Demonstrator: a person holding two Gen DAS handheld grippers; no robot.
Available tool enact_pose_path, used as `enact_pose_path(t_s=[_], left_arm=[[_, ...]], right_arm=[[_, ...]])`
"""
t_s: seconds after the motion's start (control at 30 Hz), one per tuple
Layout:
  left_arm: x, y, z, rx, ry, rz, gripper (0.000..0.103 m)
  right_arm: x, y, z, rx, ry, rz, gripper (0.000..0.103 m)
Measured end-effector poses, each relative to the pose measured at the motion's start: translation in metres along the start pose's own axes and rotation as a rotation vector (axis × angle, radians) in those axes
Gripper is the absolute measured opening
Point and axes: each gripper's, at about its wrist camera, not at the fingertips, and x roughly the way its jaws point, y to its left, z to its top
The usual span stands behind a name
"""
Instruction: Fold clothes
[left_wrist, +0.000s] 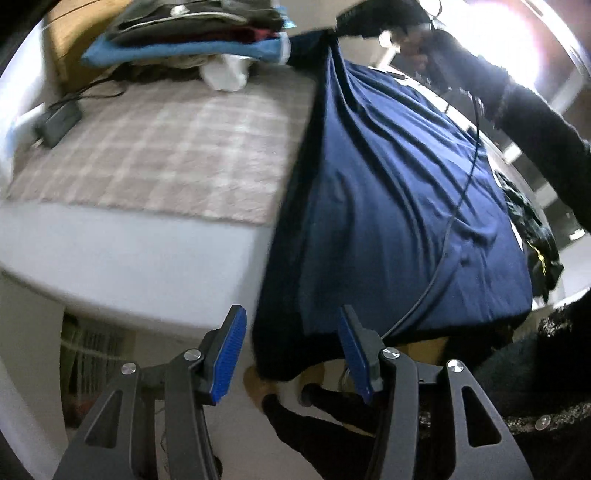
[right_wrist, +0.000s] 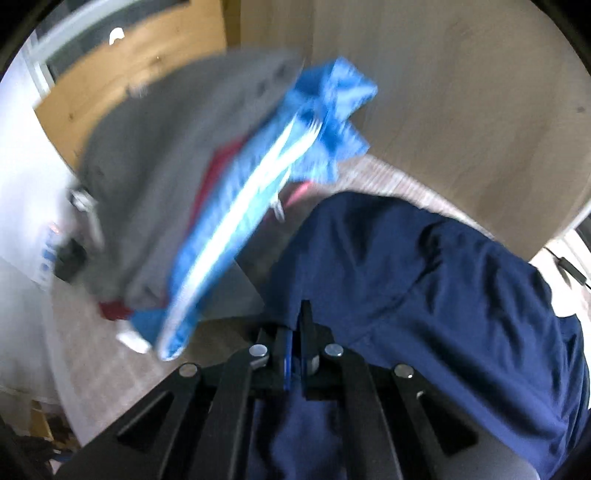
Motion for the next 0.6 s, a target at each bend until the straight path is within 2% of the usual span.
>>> enact_pose_path(t_s=[0.13, 0.17, 0.3, 0.33, 0.37, 0.4, 0.43, 0.6], left_arm=[[0.014, -0.01, 0.01, 0.061, 0.007, -0.002, 0.049], [0.018, -0.011, 0.013, 0.072, 0.012, -0.001, 0.046], [0.023, -0.014, 0.019, 0.091, 0.009, 0.001, 0.044], [0.023, -0.014, 0.02, 0.088, 0.011, -0.003, 0.04], [0.024, -0.013, 0.021, 0.084, 0.012, -0.008, 0.028], [0.024, -0.012, 0.021, 0.086, 0.015, -0.01, 0.021], [0.024, -0.012, 0.021, 0.092, 0.018, -0.01, 0.017], [0.023, -0.011, 0.017, 0.125, 0.045, -0.015, 0.015]], right_arm=[[-0.033, -0.014, 0.009, 0.052, -0.046, 0.042, 0.002], [-0.038, -0.016, 0.013, 0.061, -0.053, 0.046, 0.002], [-0.06, -0.02, 0.017, 0.095, -0.075, 0.067, 0.002], [-0.062, -0.021, 0.017, 0.1, -0.078, 0.075, 0.002], [-0.065, -0.022, 0.017, 0.101, -0.081, 0.08, 0.002], [-0.069, -0.023, 0.017, 0.101, -0.085, 0.084, 0.002], [-0.071, -0.024, 0.017, 0.101, -0.086, 0.085, 0.002], [-0.072, -0.026, 0.018, 0.099, -0.088, 0.086, 0.002]])
